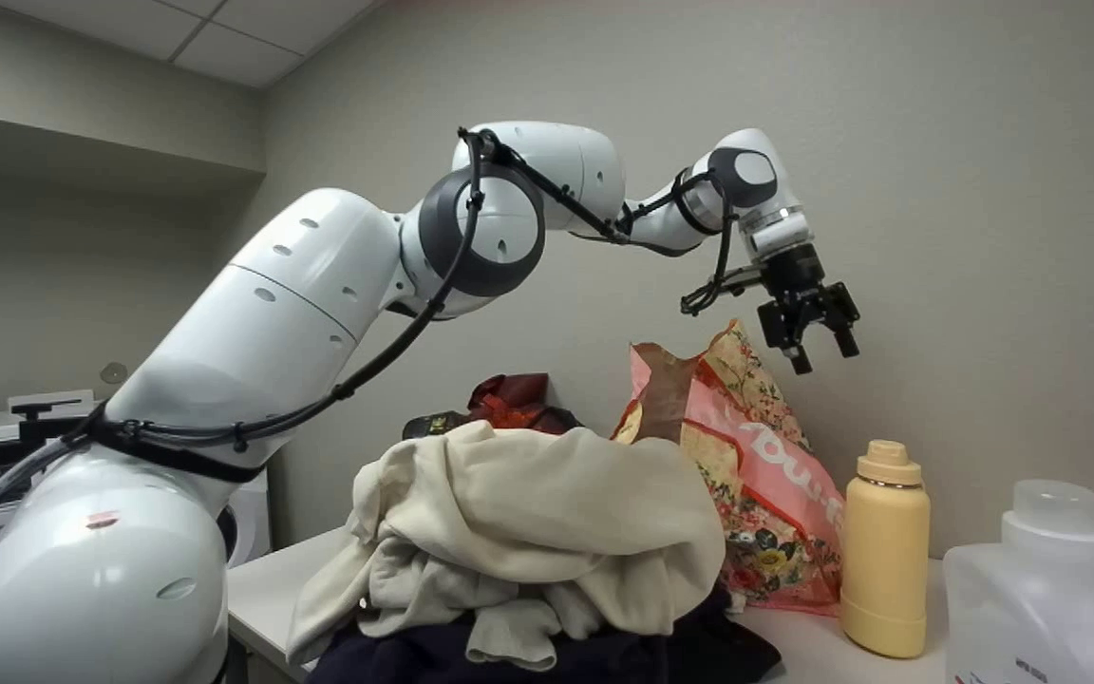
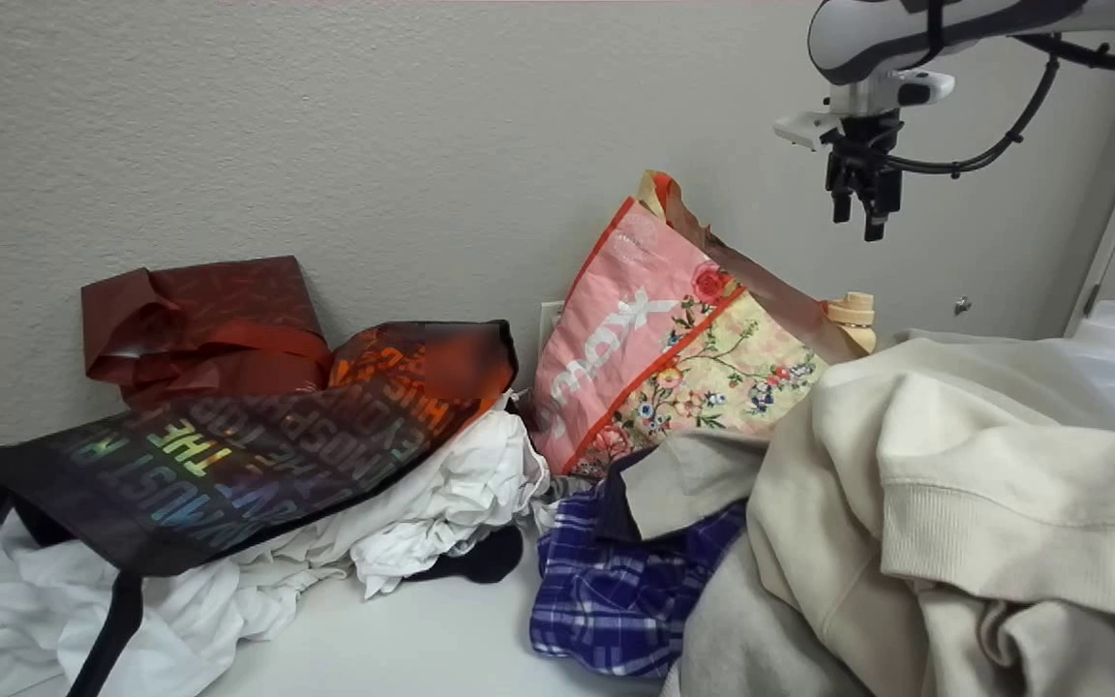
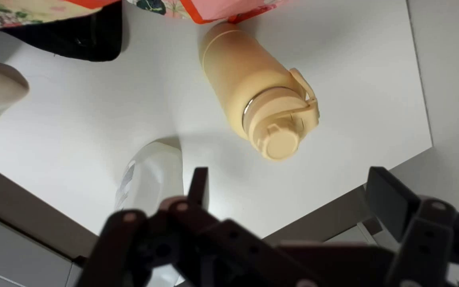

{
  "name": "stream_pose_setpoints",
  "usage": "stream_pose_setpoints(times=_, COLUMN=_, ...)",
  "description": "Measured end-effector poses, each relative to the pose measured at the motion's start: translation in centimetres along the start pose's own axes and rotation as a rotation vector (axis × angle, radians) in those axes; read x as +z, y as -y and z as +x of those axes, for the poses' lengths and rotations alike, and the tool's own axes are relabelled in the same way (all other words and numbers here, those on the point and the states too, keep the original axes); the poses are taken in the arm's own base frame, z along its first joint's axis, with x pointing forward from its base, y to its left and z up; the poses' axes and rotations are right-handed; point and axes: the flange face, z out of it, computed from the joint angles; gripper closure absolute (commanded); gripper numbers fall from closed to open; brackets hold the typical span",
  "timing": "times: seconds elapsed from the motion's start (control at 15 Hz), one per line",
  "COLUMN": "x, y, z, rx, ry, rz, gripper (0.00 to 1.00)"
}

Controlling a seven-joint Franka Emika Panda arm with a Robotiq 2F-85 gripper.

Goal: Move the bottle backward

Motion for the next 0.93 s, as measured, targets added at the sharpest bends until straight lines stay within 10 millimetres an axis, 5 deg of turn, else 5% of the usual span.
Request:
stream_pose_setpoints(times=0.6, x=-9.0, y=-3.7, z=-1.6, rx=-0.181, ry=-0.027, rz=0.035, gripper=0.0)
stream_pose_setpoints(times=0.93, x=-10.9, y=-7.3, z=-2.1, rx=-0.344, ry=-0.074, rz=0.006, gripper=0.0)
